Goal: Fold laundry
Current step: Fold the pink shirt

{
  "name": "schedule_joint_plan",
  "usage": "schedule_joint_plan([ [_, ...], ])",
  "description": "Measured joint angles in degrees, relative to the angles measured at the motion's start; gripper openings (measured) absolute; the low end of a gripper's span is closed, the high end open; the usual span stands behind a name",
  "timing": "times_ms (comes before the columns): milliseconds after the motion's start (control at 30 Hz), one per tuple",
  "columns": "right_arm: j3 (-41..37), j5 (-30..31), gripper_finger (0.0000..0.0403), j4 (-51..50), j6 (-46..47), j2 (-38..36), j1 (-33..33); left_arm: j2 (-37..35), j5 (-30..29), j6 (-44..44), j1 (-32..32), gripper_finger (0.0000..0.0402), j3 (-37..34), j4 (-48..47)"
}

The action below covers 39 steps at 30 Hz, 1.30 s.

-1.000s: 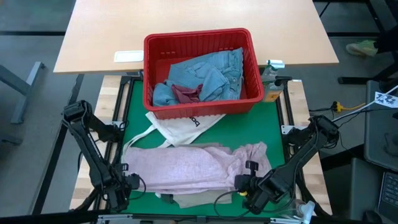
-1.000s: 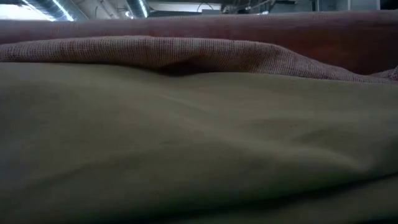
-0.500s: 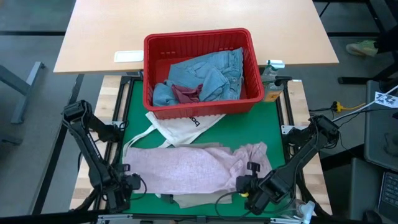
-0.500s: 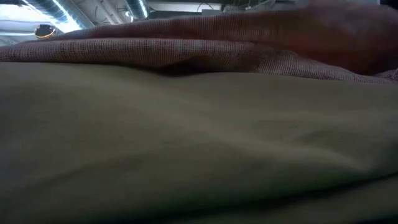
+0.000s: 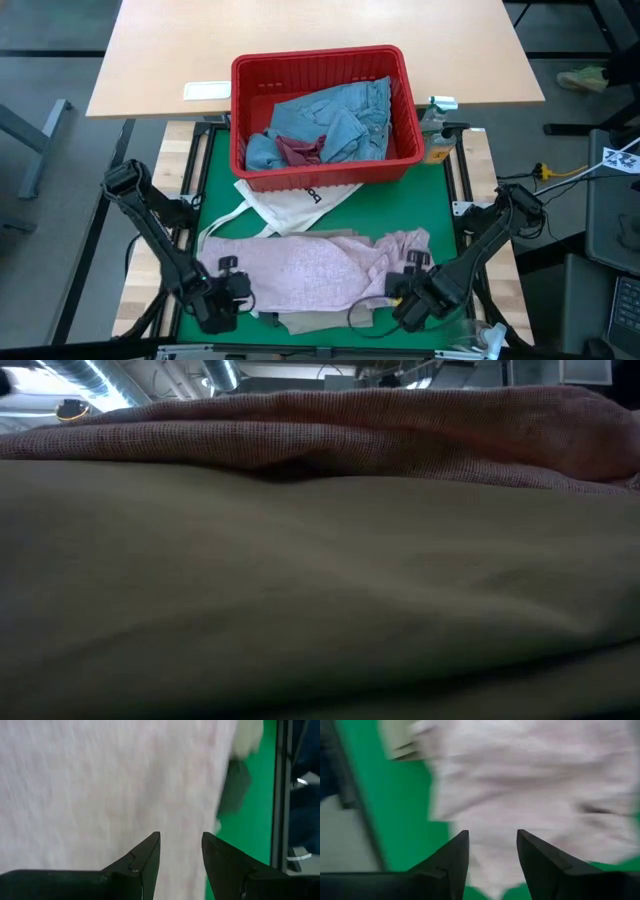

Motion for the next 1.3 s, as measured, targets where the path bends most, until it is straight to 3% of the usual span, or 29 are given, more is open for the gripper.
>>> schedule_joint_plan([
  [133, 1.4, 8.9, 0.0166, -7.5, 0.0, -0.6, 0.2, 0.0, -0.2, 5.5, 4.5, 0.0140, 0.0, 2.7],
  [333, -3.5, 12.5, 0.0166, -9.4, -0.2, -5.6, 0.2, 0.0, 0.2, 13.3, 10.3, 0.0140, 0.0, 6.6],
  [500, -13.8, 12.9, 0.0166, -6.4, 4.6, -14.5, 0.2, 0.0, 1.6, 17.6, 13.9, 0.0140, 0.0, 9.3],
  [733, -30.3, 12.4, 0.0166, 7.4, 6.9, -25.4, -1.5, 0.0, 1.7, 21.0, 16.7, 0.0140, 0.0, 10.1],
  [833, -33.0, 12.8, 0.0166, 11.5, 2.1, -26.0, -2.6, 0.0, 1.7, 21.0, 17.3, 0.0140, 0.0, 10.1],
  [1033, -37.0, 12.8, 0.0166, 15.5, -16.0, -24.3, -2.4, 0.0, 1.7, 21.7, 17.7, 0.0140, 0.0, 10.1],
  [1300, -39.0, 18.4, 0.0166, 18.7, -25.1, -21.4, -2.5, 0.1, 1.3, 19.9, 17.6, 0.0140, 0.0, 10.0],
])
